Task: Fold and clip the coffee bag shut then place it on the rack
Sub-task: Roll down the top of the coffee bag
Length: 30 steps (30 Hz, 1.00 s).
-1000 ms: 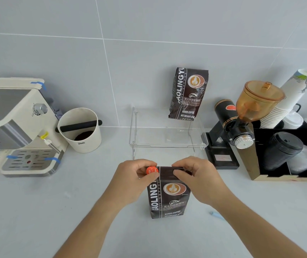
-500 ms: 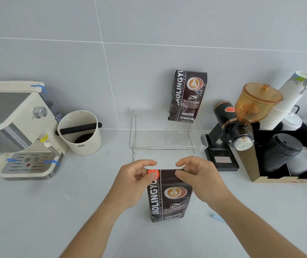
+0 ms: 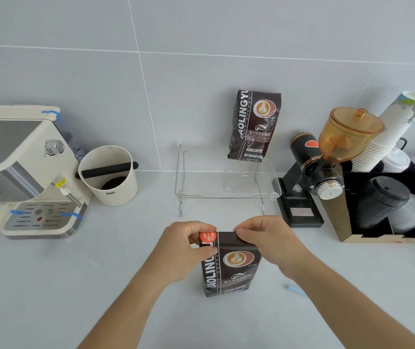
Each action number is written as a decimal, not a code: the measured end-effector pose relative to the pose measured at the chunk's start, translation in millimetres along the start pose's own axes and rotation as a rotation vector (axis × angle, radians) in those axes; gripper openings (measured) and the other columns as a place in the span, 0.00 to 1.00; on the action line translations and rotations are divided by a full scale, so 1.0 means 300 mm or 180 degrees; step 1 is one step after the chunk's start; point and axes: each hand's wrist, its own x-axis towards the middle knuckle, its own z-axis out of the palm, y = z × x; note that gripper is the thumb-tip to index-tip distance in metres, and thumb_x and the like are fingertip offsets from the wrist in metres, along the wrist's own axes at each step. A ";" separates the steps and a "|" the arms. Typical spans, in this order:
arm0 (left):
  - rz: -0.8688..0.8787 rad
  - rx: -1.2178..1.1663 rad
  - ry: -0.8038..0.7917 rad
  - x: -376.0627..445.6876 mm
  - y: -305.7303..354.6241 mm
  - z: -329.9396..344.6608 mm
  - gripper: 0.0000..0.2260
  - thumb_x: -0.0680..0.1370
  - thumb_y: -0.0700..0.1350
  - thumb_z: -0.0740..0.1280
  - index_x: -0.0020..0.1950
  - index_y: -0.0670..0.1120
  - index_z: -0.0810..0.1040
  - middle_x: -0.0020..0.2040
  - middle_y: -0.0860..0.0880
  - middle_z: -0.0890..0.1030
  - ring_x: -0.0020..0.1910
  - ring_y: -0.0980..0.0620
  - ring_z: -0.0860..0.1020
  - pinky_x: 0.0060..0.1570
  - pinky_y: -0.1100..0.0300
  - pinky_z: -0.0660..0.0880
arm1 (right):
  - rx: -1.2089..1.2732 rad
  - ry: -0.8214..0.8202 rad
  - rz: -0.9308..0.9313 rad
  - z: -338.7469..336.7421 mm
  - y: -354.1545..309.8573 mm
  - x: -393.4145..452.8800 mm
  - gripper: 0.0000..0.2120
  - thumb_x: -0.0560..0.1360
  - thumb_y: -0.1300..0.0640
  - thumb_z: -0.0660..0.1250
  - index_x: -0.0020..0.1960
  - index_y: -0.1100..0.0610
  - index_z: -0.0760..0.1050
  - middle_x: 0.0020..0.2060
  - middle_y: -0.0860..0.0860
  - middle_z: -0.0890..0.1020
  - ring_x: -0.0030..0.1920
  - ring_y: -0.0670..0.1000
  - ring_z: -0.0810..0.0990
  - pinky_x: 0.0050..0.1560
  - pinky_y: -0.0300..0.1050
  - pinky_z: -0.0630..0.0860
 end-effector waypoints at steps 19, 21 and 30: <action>0.0037 0.0102 -0.0072 -0.003 -0.034 0.009 0.14 0.69 0.40 0.75 0.44 0.60 0.81 0.44 0.52 0.85 0.44 0.57 0.83 0.46 0.70 0.75 | -0.1723 -0.0430 -0.0967 -0.037 0.054 -0.017 0.09 0.72 0.58 0.71 0.50 0.48 0.83 0.43 0.44 0.85 0.45 0.42 0.81 0.45 0.31 0.74; 0.0105 0.0183 -0.0128 -0.003 -0.038 0.011 0.11 0.71 0.41 0.74 0.44 0.59 0.82 0.46 0.53 0.84 0.45 0.61 0.81 0.45 0.74 0.73 | -0.1844 -0.0472 -0.1153 -0.039 0.061 -0.017 0.07 0.73 0.58 0.70 0.49 0.49 0.83 0.42 0.45 0.82 0.46 0.45 0.80 0.46 0.34 0.73; 0.0489 0.0418 -0.0222 -0.004 -0.039 0.019 0.04 0.74 0.45 0.72 0.45 0.50 0.86 0.42 0.53 0.85 0.44 0.57 0.80 0.43 0.66 0.74 | -0.1813 -0.0421 -0.1170 -0.065 0.061 -0.005 0.03 0.69 0.56 0.74 0.38 0.50 0.84 0.33 0.49 0.86 0.35 0.50 0.81 0.39 0.51 0.78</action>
